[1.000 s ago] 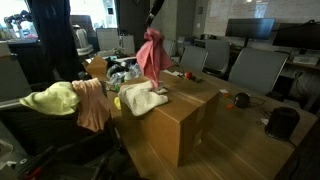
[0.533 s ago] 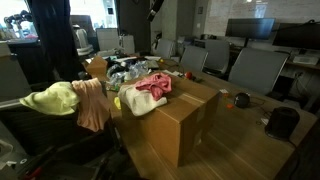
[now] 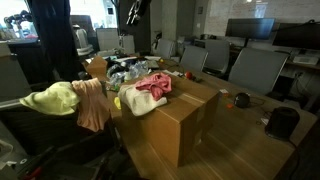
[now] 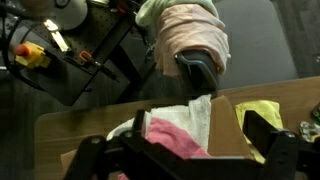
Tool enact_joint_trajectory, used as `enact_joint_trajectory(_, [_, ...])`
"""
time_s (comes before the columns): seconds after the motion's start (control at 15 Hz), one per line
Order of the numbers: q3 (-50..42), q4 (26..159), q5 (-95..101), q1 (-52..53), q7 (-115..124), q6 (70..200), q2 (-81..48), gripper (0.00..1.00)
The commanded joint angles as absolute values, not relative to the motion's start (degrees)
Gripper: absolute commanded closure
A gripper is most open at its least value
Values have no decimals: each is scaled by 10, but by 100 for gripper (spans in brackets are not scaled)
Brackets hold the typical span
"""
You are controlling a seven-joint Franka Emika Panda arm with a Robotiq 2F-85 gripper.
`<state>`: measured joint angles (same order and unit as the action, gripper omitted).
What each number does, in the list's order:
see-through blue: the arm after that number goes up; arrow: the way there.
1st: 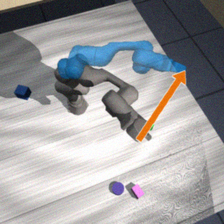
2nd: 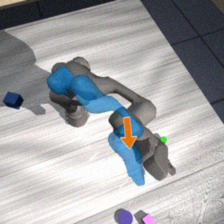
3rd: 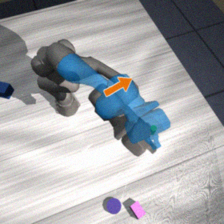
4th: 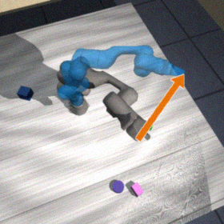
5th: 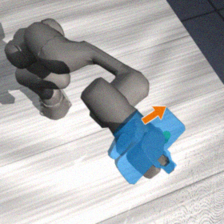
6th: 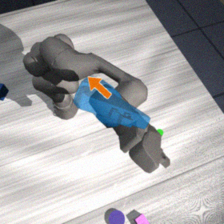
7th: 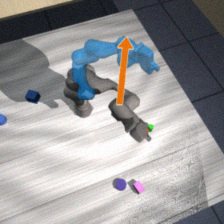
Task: Put the clothes on the chair on to the box.
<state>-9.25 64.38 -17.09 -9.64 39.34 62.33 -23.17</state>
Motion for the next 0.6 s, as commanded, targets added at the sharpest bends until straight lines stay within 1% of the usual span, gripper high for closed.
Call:
enact_joint_trajectory(0.0, [-65, 756, -98, -29, 361, 638, -170, 0])
enact_joint_trajectory(0.27, [-32, 837, -34, 30, 347, 639, -139, 0])
enact_joint_trajectory(0.53, [-1, 910, -12, 63, 310, 653, -104, 0])
